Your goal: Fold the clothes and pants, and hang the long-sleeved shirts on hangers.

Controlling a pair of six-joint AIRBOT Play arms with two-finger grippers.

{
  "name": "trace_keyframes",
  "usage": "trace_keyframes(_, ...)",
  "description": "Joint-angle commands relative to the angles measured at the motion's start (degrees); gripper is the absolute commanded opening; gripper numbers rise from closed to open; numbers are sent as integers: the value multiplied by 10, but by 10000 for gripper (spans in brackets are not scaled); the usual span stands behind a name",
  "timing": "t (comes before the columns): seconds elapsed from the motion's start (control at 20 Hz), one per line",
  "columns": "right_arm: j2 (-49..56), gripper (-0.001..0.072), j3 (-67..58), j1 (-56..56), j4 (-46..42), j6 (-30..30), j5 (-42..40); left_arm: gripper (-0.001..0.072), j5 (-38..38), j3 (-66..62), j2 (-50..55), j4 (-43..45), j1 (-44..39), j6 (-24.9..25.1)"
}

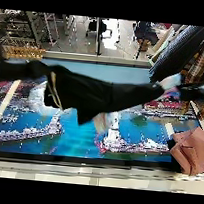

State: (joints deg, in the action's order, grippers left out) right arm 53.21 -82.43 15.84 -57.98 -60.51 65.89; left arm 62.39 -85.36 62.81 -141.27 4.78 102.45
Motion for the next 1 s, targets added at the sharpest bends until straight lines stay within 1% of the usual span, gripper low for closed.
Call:
trace_keyframes(0.0,-82,20,-74,0,-4,0,-10,8,0,-22,-77,-89,81,0)
trace_keyframes(0.1,-102,20,-105,0,-3,0,-42,8,0,-22,-104,-93,92,0)
trace_keyframes(0.25,-105,20,-139,0,10,0,-108,8,0,-22,-116,-93,84,-4)
trace_keyframes(0.35,-96,20,-141,0,46,1,-145,9,0,-20,-102,-89,84,4)
trace_keyframes(0.4,-83,21,-141,0,73,1,-144,8,0,-20,-88,-81,84,5)
trace_keyframes(0.5,-40,21,-141,0,123,-1,-109,8,17,-20,-38,-75,84,5)
trace_keyframes(0.6,26,22,-141,-2,157,-16,-30,9,47,-20,35,-74,80,5)
trace_keyframes(0.65,63,23,-140,-11,155,-31,10,10,60,-20,80,-73,71,5)
trace_keyframes(0.75,148,23,-139,-43,141,-35,82,9,76,-20,175,-73,56,5)
trace_keyframes(0.8,191,23,-139,-67,125,-37,101,10,75,-20,228,-73,46,5)
trace_keyframes(0.85,233,23,-139,-92,101,-50,101,24,73,-20,278,-73,38,7)
trace_keyframes(0.9,270,23,-139,-115,76,-55,92,137,66,-20,327,-73,31,15)
trace_keyframes(0.95,305,23,-139,-136,55,-59,79,379,64,-20,376,-75,31,31)
